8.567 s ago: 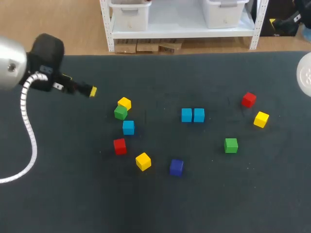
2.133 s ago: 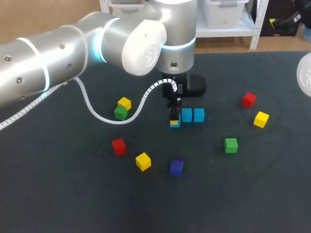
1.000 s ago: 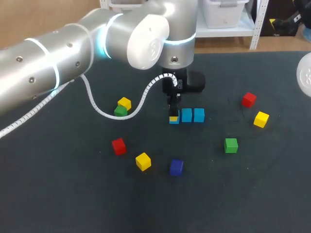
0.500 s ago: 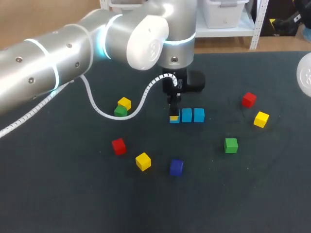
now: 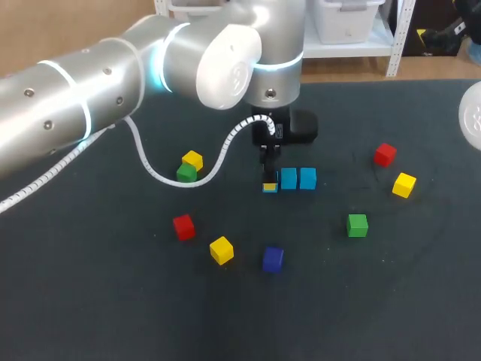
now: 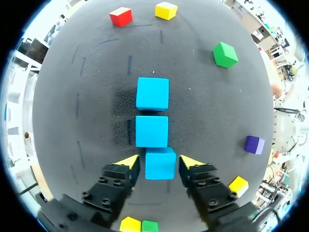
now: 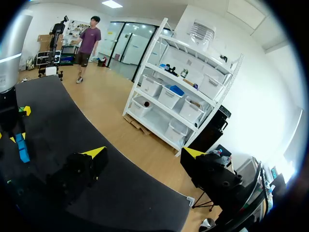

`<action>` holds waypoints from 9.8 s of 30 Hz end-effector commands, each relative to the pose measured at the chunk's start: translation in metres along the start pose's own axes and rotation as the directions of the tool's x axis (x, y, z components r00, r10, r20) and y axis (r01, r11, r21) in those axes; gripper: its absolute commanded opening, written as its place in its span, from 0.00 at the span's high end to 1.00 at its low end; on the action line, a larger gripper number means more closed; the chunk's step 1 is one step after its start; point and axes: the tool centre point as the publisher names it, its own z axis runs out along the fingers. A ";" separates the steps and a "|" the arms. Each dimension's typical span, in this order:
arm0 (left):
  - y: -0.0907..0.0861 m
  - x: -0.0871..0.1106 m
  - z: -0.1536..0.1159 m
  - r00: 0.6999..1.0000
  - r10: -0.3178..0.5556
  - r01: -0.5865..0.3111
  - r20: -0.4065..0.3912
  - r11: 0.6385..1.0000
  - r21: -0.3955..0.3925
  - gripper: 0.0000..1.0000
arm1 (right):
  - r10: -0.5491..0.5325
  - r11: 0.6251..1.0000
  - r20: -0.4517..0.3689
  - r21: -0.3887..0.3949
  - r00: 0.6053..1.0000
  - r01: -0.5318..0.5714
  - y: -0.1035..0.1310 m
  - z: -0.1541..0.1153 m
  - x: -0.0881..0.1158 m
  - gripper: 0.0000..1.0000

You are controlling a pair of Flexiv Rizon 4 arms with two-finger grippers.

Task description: Place the blue cubes, place green cubes on the blue cubes, place the yellow cubes on the green cubes, then place the red cubes on the yellow cubes, and place purple cube on the red cubes.

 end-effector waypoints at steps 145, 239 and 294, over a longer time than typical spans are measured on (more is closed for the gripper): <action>-0.056 0.070 -0.082 0.934 -0.201 0.242 0.295 0.964 -0.111 1.00 | 0.001 1.000 -0.003 0.003 1.000 -0.001 0.001 -0.001 -0.001 0.00; 0.002 -0.010 -0.036 0.996 0.056 -0.054 0.069 0.998 -0.031 1.00 | 0.001 1.000 -0.003 0.003 1.000 -0.001 0.001 -0.001 -0.001 0.00; -0.007 0.033 -0.070 0.988 -0.023 0.035 0.155 0.997 -0.072 0.00 | 0.001 1.000 -0.003 0.003 1.000 -0.001 0.001 -0.001 -0.001 0.00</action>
